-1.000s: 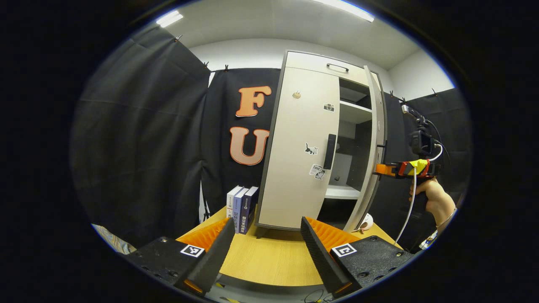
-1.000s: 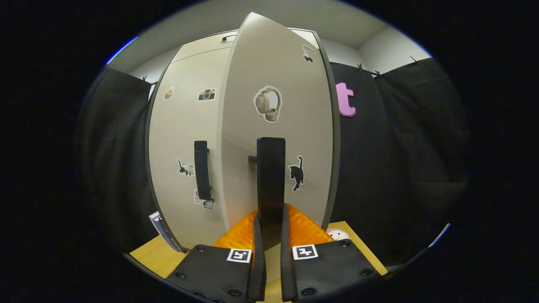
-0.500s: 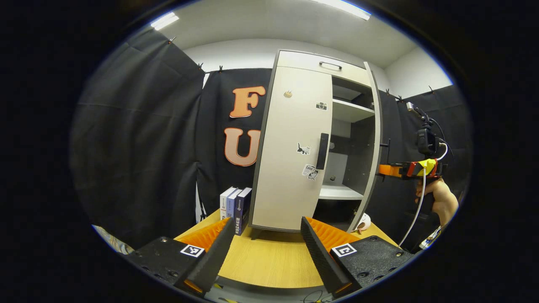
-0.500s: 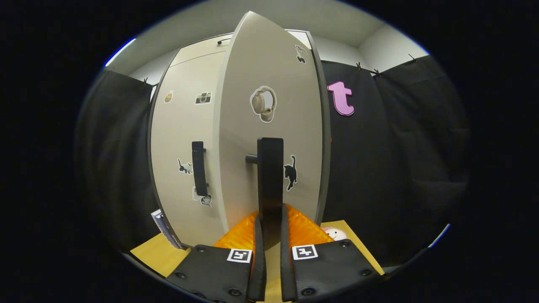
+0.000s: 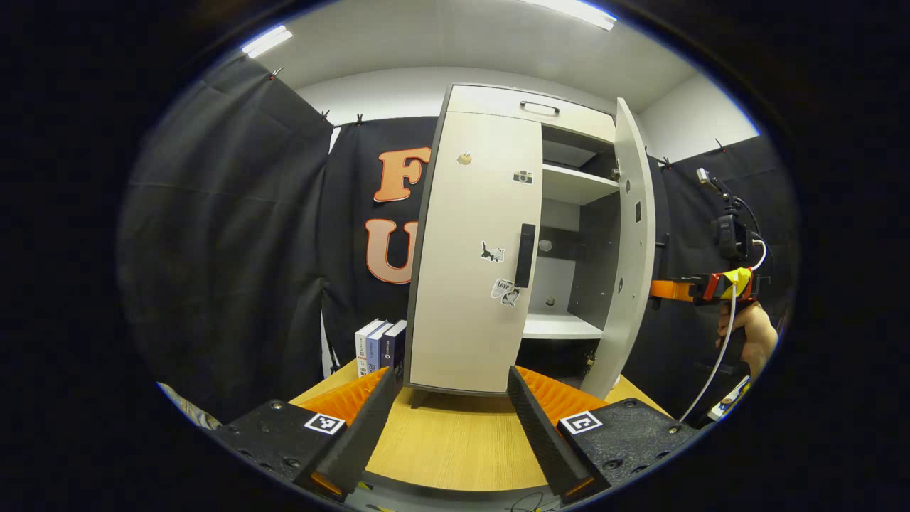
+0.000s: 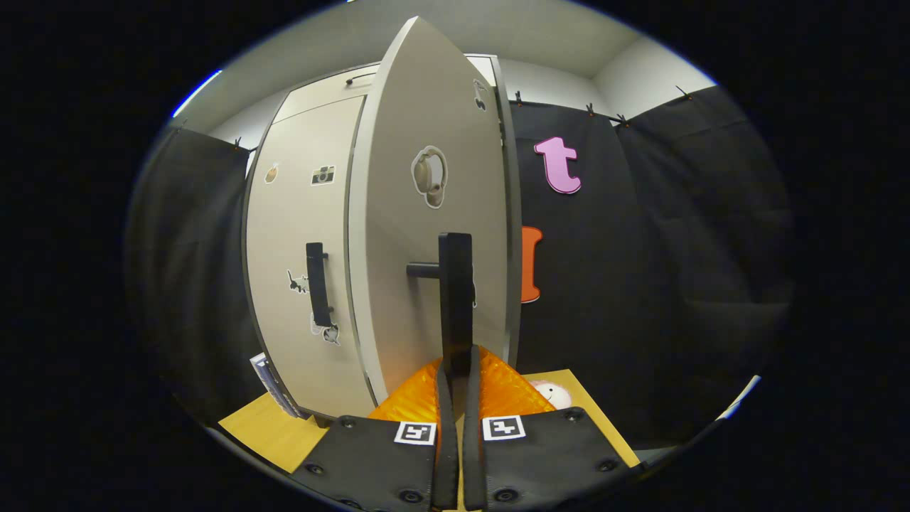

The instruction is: Open the right door of the double-door shoe cabinet with the right hand, and open the left door with the left hand.

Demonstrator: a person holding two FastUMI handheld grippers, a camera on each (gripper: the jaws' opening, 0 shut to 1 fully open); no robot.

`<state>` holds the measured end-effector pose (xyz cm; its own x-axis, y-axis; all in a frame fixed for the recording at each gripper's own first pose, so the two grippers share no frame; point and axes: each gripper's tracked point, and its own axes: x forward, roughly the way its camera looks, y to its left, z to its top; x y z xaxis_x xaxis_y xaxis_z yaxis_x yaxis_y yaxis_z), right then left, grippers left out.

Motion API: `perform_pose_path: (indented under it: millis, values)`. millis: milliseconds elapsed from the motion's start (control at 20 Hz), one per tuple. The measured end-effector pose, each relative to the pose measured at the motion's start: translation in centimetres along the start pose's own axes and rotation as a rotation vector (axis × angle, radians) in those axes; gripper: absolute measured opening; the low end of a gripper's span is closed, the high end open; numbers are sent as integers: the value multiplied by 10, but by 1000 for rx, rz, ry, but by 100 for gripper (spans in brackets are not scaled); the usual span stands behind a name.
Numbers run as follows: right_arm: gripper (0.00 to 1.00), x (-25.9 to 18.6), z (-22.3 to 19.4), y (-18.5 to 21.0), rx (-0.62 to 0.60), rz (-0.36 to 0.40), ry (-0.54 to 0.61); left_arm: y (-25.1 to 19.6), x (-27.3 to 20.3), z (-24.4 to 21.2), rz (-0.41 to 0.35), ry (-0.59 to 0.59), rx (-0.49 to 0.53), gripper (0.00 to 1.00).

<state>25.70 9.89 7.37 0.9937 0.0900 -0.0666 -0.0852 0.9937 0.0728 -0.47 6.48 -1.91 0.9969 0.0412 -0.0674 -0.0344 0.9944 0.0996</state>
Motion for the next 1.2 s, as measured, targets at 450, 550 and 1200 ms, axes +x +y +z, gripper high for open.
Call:
perform_pose_path:
  millis: [450,550,1200]
  values:
    - [10,-5,0,-20,4,-16,7,-31,23,15,-11,-37,21,95]
    - [10,-6,0,-24,0,-10,7,-39,28,19,-11,-48,28,97]
    - [10,-5,3,-52,3,-43,-11,-93,77,12,-50,-15,29,95]
